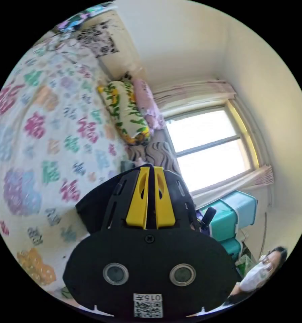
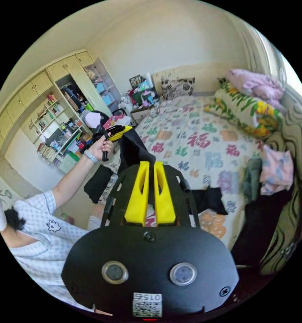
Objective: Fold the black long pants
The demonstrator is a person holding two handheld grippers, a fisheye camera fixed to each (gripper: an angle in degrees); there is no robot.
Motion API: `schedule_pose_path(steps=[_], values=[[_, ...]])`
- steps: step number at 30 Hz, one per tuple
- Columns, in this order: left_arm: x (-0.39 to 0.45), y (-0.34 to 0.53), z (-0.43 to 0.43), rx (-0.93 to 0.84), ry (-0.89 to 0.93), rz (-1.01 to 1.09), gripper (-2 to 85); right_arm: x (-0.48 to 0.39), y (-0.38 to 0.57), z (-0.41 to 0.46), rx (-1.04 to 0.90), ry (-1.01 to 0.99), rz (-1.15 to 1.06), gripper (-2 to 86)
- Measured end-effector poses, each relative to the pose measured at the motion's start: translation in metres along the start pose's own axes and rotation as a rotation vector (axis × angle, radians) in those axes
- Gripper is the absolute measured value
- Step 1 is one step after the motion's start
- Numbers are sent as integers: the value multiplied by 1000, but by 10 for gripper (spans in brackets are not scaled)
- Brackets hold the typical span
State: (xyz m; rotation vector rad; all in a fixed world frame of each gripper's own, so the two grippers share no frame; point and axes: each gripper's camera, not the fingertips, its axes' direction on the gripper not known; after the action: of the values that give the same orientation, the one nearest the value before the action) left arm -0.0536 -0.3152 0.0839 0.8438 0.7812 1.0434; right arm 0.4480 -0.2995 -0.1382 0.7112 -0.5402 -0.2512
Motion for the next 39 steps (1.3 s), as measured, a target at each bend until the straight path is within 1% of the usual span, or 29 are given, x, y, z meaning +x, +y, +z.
schedule_pose_path(steps=[1, 3, 4, 6, 9, 11, 13, 16, 18, 19, 20, 21, 22, 24, 25, 26, 27, 30, 32, 35, 37, 39], values=[[23, -14, 14, 7, 29, 16, 0, -1, -19, -25, 27, 32, -15, 7], [126, -61, 55, 32, 104, 150, 0, -23, -84, -125, 129, 160, -91, 6], [153, -68, 61, 39, 116, 193, 0, -31, -97, -148, 148, 192, -108, 6], [246, -83, 73, 76, 203, 337, 0, -66, -135, -229, 240, 280, -163, 6], [319, -75, 62, 116, 299, 463, 1, -116, -150, -297, 332, 280, -243, 6], [336, -62, 48, 129, 313, 520, 1, -147, -146, -310, 345, 300, -313, 6], [333, -45, 29, 139, 308, 554, 1, -172, -136, -302, 333, 305, -378, 6], [282, -18, -5, 146, 270, 541, 1, -196, -114, -251, 256, 213, -450, 6], [213, 2, -32, 128, 217, 478, 1, -203, -92, -183, 185, 127, -461, 6], [192, 8, -39, 124, 195, 457, 1, -204, -87, -163, 165, 101, -457, 6], [148, 20, -55, 118, 151, 410, 1, -205, -75, -118, 127, 50, -441, 6], [100, 35, -72, 119, 110, 347, 1, -204, -62, -70, 77, -10, -415, 6], [75, 44, -82, 118, 93, 310, 0, -204, -55, -45, 51, -42, -396, 6], [-21, 86, -124, 123, 30, 142, 0, -198, -24, 56, -62, -193, -290, 6], [-42, 99, -135, 132, 1, 98, 0, -196, -14, 82, -105, -252, -255, 7], [-80, 125, -157, 138, -48, 18, 0, -193, 6, 128, -185, -353, -190, 7], [-111, 150, -176, 131, -99, -55, 0, -192, 29, 170, -261, -413, -128, 7], [-162, 199, -203, 48, -248, -193, 0, -189, 82, 241, -423, -471, -42, 7], [-177, 214, -205, 19, -255, -224, 1, -181, 100, 258, -459, -513, 15, 7], [-179, 203, -183, -9, -205, -213, 1, -143, 101, 252, -434, -538, 100, 7], [-170, 176, -147, -69, -186, -178, 1, -107, 86, 231, -380, -502, 136, 7], [-143, 125, -76, -160, -136, -108, 1, -51, 54, 182, -291, -414, 170, 7]])
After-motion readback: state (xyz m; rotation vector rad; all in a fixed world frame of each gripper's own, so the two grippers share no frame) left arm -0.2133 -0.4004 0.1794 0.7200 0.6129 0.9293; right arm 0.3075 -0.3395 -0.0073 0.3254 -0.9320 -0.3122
